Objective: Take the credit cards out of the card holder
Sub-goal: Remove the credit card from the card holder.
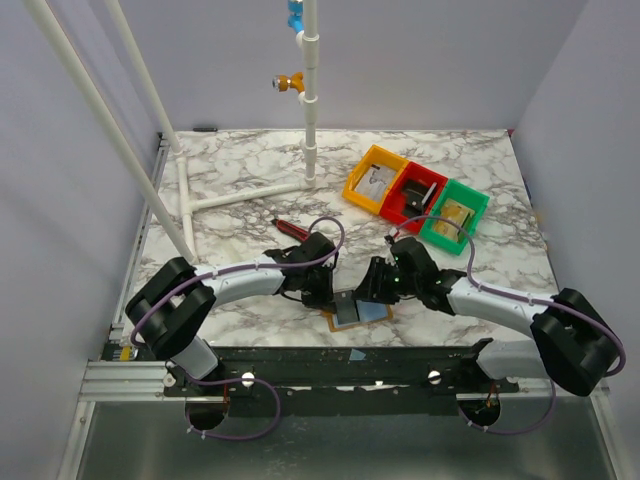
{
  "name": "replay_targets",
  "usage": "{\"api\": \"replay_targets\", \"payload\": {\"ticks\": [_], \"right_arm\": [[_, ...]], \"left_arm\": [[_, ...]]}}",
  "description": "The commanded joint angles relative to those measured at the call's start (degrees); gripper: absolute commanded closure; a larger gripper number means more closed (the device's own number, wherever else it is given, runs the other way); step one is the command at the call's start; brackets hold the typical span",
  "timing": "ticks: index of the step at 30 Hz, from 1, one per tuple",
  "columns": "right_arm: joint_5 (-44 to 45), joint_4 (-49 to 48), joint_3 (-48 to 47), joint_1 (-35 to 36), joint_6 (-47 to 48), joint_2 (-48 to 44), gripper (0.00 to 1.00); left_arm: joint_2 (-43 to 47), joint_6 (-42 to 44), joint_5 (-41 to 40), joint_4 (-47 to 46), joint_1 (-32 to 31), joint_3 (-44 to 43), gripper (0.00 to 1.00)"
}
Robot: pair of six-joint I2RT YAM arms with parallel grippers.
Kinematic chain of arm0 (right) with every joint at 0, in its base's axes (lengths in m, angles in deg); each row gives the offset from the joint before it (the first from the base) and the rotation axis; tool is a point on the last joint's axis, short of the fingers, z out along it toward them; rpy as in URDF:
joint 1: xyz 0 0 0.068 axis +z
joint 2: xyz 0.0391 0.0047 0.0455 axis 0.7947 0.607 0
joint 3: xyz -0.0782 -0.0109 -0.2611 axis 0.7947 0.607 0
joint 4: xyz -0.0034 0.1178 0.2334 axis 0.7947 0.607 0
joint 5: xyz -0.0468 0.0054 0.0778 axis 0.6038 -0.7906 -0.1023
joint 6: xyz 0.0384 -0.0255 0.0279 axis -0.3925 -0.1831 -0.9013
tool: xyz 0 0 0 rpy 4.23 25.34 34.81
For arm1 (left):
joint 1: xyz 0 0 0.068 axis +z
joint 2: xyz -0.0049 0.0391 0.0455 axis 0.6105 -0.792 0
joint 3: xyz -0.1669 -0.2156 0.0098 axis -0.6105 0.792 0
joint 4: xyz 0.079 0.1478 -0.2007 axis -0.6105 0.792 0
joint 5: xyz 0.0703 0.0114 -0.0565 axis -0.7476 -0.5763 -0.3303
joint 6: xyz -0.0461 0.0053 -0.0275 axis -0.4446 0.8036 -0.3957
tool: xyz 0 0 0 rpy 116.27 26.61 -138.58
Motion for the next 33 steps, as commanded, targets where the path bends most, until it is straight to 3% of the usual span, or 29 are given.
{"api": "replay_targets", "payload": {"ticks": [1, 18, 33], "right_arm": [[-1.6, -2.9, 1.7, 0.0, -0.7, 0.9, 0.57], [-3.2, -11.2, 7.5, 1.3, -8.9, 1.9, 0.57], [1.3, -18.8, 12.2, -0.6, -15.8, -0.6, 0.58]], "left_arm": [[-0.6, 0.7, -0.8, -1.6, 0.1, -0.7, 1.0], [-7.3, 3.5, -2.1, 0.5, 1.7, -3.8, 1.0], [-9.8, 6.0, -0.7, 1.4, 2.8, -6.4, 1.0]]}}
